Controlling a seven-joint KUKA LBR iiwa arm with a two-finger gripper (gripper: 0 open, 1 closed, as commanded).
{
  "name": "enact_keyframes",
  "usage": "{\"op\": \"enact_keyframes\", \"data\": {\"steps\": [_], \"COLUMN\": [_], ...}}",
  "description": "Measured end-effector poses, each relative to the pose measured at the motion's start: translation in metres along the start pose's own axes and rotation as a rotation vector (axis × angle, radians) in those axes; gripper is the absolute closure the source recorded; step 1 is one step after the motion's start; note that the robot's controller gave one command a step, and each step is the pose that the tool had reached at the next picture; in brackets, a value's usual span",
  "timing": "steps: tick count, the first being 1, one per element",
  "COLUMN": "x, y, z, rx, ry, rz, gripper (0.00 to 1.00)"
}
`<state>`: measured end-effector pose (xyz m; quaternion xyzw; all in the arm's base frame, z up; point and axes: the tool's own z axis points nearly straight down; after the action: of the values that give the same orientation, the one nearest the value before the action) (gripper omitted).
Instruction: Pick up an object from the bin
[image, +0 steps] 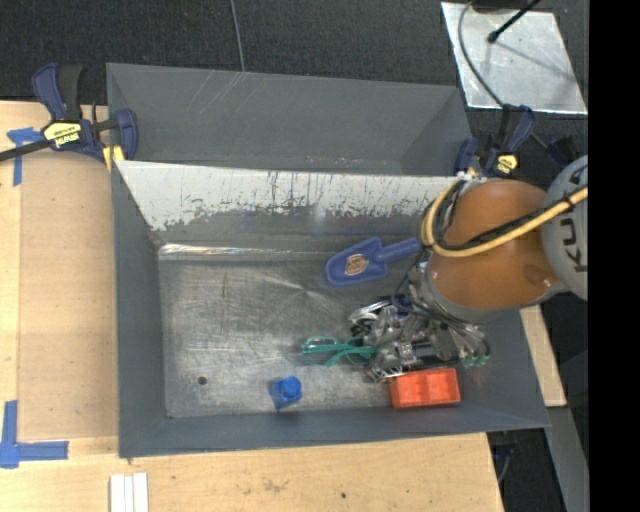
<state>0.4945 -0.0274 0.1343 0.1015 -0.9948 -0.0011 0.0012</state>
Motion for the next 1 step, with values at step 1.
{"op": "enact_keyframes", "data": {"steps": [1], "x": [0.0074], "y": [-0.0199], "z": [-0.0335], "rx": [0.007], "ry": [-0.007], "rz": [-0.006], "gripper": [1.0]}}
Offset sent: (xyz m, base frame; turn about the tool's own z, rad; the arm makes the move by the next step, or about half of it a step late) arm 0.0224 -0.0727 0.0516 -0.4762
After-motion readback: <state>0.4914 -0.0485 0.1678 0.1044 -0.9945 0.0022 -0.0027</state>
